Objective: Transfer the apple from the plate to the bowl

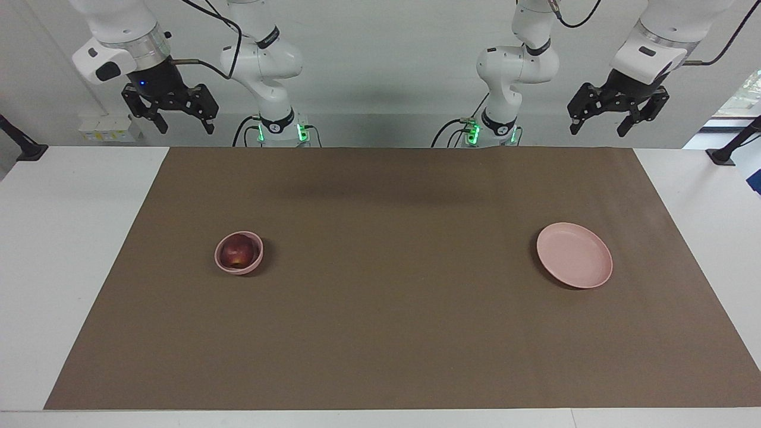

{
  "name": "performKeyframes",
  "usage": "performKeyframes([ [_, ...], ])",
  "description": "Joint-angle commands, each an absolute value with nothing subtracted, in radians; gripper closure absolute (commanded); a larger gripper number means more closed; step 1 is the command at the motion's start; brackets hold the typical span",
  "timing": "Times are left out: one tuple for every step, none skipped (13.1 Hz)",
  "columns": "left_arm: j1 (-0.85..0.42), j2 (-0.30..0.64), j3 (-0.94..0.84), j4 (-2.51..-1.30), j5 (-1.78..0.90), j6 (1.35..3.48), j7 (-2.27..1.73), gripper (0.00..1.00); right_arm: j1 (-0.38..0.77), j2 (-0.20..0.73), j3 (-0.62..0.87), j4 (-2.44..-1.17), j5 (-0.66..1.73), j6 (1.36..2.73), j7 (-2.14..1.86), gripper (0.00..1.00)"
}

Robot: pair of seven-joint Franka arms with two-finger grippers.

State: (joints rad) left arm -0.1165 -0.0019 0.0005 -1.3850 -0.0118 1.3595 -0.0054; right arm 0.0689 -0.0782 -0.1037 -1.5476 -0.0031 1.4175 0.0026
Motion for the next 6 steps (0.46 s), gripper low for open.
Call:
performKeyframes([
  [-0.112, -0.015, -0.003, -1.394, 0.005, 1.377, -0.012, 0.0, 0.057, -0.098, -0.095, -1.569, -0.011, 1.436, -0.021, 0.0],
  [-0.11, -0.015, -0.003, -1.394, 0.005, 1.379, -0.012, 0.0, 0.058, -0.1, -0.097, -1.569, -0.009, 1.436, -0.018, 0.0],
  [-0.11, -0.017, -0.002, -1.394, 0.005, 1.379, -0.011, 0.0, 0.057, -0.098, -0.095, -1.569, -0.009, 1.436, -0.023, 0.0],
  [-0.11, -0.017, -0.002, -1.394, 0.005, 1.379, -0.012, 0.0, 0.058, -0.1, -0.097, -1.569, -0.011, 1.433, -0.023, 0.0],
  [-0.11, -0.017, -0.002, -1.396, 0.005, 1.379, -0.012, 0.0, 0.058, -0.098, -0.094, -1.569, -0.009, 1.433, -0.023, 0.0],
  [-0.11, -0.017, -0.002, -1.397, 0.005, 1.379, -0.012, 0.0, 0.058, -0.098, -0.095, -1.569, -0.009, 1.434, -0.021, 0.0],
])
